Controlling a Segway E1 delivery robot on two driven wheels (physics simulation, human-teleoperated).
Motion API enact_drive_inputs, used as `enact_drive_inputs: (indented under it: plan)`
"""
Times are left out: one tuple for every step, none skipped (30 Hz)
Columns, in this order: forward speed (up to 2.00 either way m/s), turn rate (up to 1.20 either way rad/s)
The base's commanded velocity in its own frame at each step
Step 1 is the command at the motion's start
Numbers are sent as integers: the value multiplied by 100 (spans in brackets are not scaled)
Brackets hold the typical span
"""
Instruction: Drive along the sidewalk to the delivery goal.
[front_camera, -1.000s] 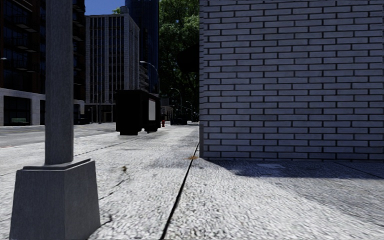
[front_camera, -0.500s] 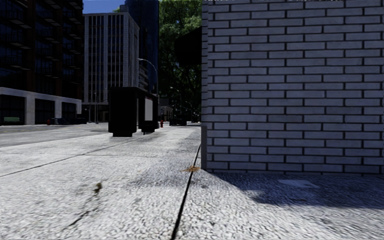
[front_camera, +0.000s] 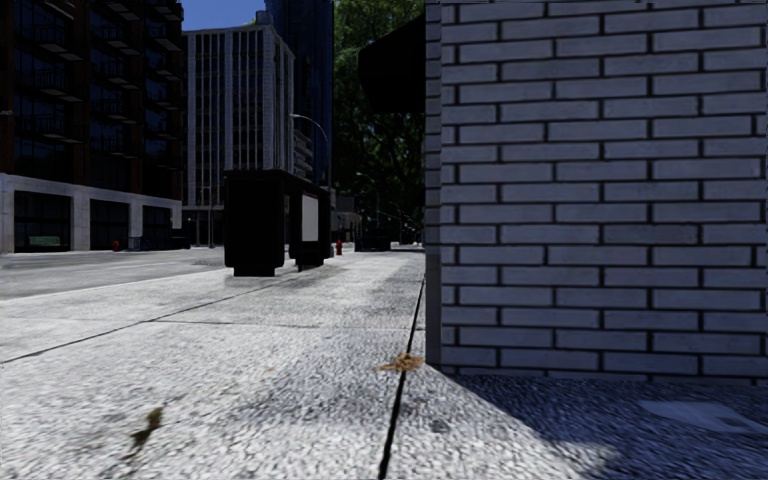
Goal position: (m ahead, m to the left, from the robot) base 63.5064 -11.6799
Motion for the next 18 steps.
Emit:
enact_drive_inputs:
  plan:
    - [131,56]
    - [131,57]
    - [131,57]
    - [131,57]
    - [131,58]
    - [131,58]
    - [131,58]
    - [132,58]
    - [132,58]
    - [132,58]
    - [132,58]
    - [132,58]
    - [133,58]
    - [133,55]
    - [136,41]
    - [136,41]
    - [148,23]
    - [200,7]
